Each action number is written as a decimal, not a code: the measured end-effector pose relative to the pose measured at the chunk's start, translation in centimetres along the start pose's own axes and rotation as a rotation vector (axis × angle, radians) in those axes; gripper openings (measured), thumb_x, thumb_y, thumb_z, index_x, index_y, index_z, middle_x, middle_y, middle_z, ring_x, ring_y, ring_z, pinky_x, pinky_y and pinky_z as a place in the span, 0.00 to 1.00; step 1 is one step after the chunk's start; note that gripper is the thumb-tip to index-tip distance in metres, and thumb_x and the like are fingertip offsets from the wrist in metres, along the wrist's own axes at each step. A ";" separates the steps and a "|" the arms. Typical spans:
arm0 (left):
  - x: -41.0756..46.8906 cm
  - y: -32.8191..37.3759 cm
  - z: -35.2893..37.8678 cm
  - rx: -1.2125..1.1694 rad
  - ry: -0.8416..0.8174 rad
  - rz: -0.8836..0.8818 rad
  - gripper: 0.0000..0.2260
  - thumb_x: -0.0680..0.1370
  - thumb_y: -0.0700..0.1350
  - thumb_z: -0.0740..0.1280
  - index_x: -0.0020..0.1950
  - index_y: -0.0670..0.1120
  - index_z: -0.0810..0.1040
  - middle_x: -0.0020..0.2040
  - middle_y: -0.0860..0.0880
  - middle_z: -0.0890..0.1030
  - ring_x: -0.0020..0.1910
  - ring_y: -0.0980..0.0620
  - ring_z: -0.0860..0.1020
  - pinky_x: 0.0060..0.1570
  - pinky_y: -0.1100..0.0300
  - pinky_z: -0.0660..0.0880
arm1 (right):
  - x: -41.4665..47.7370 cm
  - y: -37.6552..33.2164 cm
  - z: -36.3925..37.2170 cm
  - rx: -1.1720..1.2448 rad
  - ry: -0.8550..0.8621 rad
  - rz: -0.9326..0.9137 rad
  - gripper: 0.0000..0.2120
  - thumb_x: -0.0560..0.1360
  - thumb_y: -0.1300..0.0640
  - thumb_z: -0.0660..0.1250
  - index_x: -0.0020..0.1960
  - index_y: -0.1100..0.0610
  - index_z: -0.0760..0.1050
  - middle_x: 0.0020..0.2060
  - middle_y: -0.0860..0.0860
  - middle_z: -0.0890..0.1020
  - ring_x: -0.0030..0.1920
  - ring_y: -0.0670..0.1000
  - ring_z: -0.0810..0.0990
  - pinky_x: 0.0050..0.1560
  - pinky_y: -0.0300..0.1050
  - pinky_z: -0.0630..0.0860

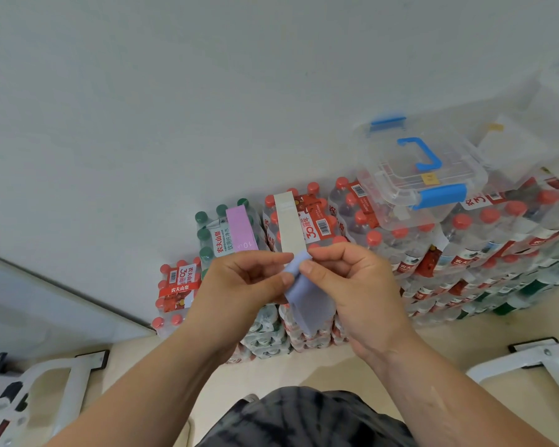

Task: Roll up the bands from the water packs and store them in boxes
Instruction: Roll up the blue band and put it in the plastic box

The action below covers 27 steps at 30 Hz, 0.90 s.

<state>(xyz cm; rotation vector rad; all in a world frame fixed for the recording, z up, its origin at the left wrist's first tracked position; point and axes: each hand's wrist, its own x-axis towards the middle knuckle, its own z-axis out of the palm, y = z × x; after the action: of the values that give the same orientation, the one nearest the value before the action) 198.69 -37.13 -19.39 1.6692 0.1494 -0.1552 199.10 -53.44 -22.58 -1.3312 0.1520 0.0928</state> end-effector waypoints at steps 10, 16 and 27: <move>0.6 -0.8 0.5 -0.113 0.130 -0.046 0.05 0.75 0.36 0.71 0.47 0.42 0.87 0.46 0.41 0.87 0.45 0.43 0.84 0.46 0.52 0.80 | 1.1 -0.1 -1.5 -0.154 -0.101 0.062 0.14 0.75 0.62 0.73 0.59 0.49 0.81 0.40 0.56 0.87 0.55 0.51 0.84 0.66 0.57 0.75; 0.8 -0.5 0.4 -0.227 0.071 -0.083 0.14 0.68 0.42 0.72 0.51 0.37 0.85 0.49 0.36 0.85 0.46 0.40 0.84 0.45 0.52 0.81 | 1.3 -0.5 -2.4 -0.050 -0.243 0.192 0.15 0.74 0.65 0.72 0.59 0.54 0.82 0.45 0.58 0.87 0.52 0.55 0.85 0.63 0.60 0.79; 0.8 0.2 -0.2 -0.161 0.041 -0.022 0.10 0.72 0.41 0.71 0.51 0.37 0.85 0.49 0.37 0.86 0.48 0.37 0.84 0.52 0.44 0.81 | 1.6 -0.9 -2.6 -0.223 -0.320 0.116 0.12 0.74 0.59 0.75 0.41 0.68 0.78 0.38 0.58 0.80 0.40 0.53 0.76 0.45 0.52 0.70</move>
<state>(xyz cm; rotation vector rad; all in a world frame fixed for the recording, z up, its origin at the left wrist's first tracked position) 199.52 -36.98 -19.30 1.5117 0.2067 -0.1224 200.72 -56.25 -22.60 -1.5097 -0.0545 0.4284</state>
